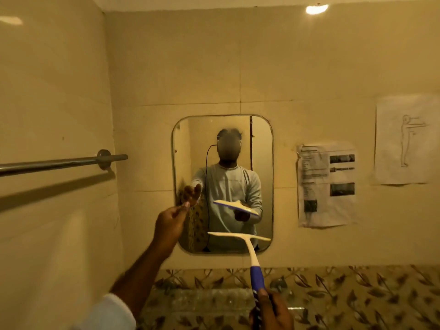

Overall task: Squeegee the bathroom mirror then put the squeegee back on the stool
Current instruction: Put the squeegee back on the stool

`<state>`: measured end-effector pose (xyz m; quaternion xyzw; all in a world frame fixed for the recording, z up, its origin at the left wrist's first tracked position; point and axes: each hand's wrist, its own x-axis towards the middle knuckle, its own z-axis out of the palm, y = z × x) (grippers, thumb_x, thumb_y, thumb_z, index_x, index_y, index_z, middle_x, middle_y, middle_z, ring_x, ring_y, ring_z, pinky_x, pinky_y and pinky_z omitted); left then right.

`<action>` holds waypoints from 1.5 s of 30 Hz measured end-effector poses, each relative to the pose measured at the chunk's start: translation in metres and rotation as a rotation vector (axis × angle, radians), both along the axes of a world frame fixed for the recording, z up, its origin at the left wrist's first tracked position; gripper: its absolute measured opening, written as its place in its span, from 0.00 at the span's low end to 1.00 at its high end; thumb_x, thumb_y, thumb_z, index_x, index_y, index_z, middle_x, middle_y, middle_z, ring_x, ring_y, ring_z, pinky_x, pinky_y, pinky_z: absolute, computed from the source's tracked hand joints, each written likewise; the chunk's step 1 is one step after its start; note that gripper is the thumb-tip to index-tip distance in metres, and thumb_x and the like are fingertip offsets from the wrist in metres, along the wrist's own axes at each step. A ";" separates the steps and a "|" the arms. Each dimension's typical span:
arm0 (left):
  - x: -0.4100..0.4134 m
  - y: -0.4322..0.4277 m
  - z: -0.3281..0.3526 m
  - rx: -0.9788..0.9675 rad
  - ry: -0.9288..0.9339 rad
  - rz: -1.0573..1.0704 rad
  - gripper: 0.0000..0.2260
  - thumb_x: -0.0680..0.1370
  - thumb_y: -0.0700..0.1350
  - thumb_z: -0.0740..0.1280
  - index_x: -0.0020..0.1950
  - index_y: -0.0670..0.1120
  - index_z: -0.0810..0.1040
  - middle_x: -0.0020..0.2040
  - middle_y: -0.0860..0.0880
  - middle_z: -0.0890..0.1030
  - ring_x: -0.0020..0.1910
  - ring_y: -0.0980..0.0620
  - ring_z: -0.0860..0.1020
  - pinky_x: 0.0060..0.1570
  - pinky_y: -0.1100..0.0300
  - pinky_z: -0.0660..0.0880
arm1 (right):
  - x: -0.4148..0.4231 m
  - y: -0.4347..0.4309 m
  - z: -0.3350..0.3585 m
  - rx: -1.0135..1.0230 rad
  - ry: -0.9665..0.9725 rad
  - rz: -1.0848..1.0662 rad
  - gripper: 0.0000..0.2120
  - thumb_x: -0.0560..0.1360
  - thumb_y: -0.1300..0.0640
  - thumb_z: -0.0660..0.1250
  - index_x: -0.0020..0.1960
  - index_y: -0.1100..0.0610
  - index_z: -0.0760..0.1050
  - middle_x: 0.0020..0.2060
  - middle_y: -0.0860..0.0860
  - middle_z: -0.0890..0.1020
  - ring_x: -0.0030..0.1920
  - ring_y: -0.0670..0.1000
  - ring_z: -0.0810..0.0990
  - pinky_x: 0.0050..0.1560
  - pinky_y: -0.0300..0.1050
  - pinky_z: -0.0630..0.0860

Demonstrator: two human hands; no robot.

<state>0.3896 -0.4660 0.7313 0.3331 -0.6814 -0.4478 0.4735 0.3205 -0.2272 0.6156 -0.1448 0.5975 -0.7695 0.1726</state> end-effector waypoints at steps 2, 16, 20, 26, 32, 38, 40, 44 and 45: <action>0.001 0.050 -0.027 0.272 0.135 -0.091 0.13 0.83 0.53 0.70 0.53 0.43 0.86 0.47 0.41 0.88 0.48 0.43 0.83 0.49 0.50 0.76 | 0.014 0.008 0.000 -0.038 -0.029 0.040 0.08 0.81 0.58 0.65 0.49 0.62 0.80 0.26 0.60 0.76 0.27 0.56 0.73 0.28 0.43 0.70; 0.028 0.201 -0.085 0.923 0.262 -0.590 0.14 0.81 0.45 0.68 0.60 0.37 0.84 0.56 0.33 0.86 0.56 0.35 0.85 0.59 0.42 0.79 | 0.064 0.053 -0.025 -0.135 -0.043 -0.019 0.08 0.80 0.62 0.66 0.45 0.54 0.82 0.27 0.59 0.78 0.26 0.57 0.71 0.30 0.45 0.68; 0.030 0.205 -0.097 0.788 0.217 -0.585 0.10 0.83 0.41 0.67 0.60 0.38 0.85 0.54 0.35 0.87 0.52 0.38 0.87 0.50 0.46 0.83 | 0.076 0.072 -0.025 -0.074 -0.021 0.050 0.07 0.82 0.58 0.64 0.52 0.55 0.80 0.25 0.59 0.75 0.22 0.52 0.70 0.20 0.39 0.66; 0.026 0.202 -0.119 0.800 0.234 -0.579 0.11 0.84 0.44 0.66 0.58 0.39 0.85 0.51 0.39 0.88 0.47 0.45 0.87 0.49 0.49 0.84 | 0.087 0.085 -0.039 -0.019 0.008 0.036 0.07 0.82 0.55 0.64 0.52 0.55 0.81 0.26 0.57 0.78 0.21 0.51 0.70 0.21 0.39 0.65; 0.007 0.204 -0.131 0.827 0.220 -0.571 0.09 0.83 0.46 0.69 0.54 0.44 0.86 0.42 0.46 0.87 0.37 0.52 0.85 0.50 0.51 0.80 | 0.087 0.106 -0.058 0.051 0.038 0.032 0.07 0.82 0.48 0.64 0.53 0.48 0.80 0.31 0.53 0.80 0.24 0.49 0.71 0.24 0.40 0.68; -0.038 0.239 -0.154 0.811 0.191 -0.583 0.06 0.84 0.44 0.68 0.53 0.45 0.85 0.43 0.49 0.89 0.44 0.53 0.85 0.51 0.51 0.82 | 0.053 0.147 -0.092 0.103 0.008 -0.021 0.07 0.82 0.49 0.64 0.54 0.50 0.79 0.35 0.52 0.82 0.28 0.50 0.77 0.27 0.43 0.72; -0.063 0.257 -0.169 0.801 0.157 -0.580 0.07 0.84 0.42 0.67 0.52 0.45 0.85 0.41 0.51 0.89 0.41 0.55 0.86 0.45 0.55 0.84 | 0.034 0.166 -0.106 0.130 -0.008 -0.041 0.07 0.81 0.48 0.65 0.55 0.50 0.79 0.36 0.52 0.82 0.31 0.50 0.79 0.29 0.43 0.73; -0.118 0.297 -0.202 0.850 0.085 -0.584 0.07 0.84 0.42 0.68 0.53 0.43 0.85 0.41 0.49 0.88 0.37 0.56 0.86 0.36 0.59 0.84 | -0.011 0.207 -0.135 0.224 0.013 -0.094 0.07 0.80 0.47 0.67 0.55 0.48 0.79 0.43 0.50 0.84 0.40 0.48 0.83 0.37 0.38 0.79; -0.134 0.308 -0.211 0.872 0.062 -0.583 0.06 0.84 0.42 0.68 0.55 0.42 0.85 0.42 0.48 0.88 0.38 0.55 0.86 0.37 0.58 0.84 | -0.025 0.219 -0.145 0.263 0.034 -0.105 0.07 0.79 0.46 0.67 0.54 0.47 0.79 0.44 0.48 0.84 0.43 0.47 0.84 0.41 0.41 0.81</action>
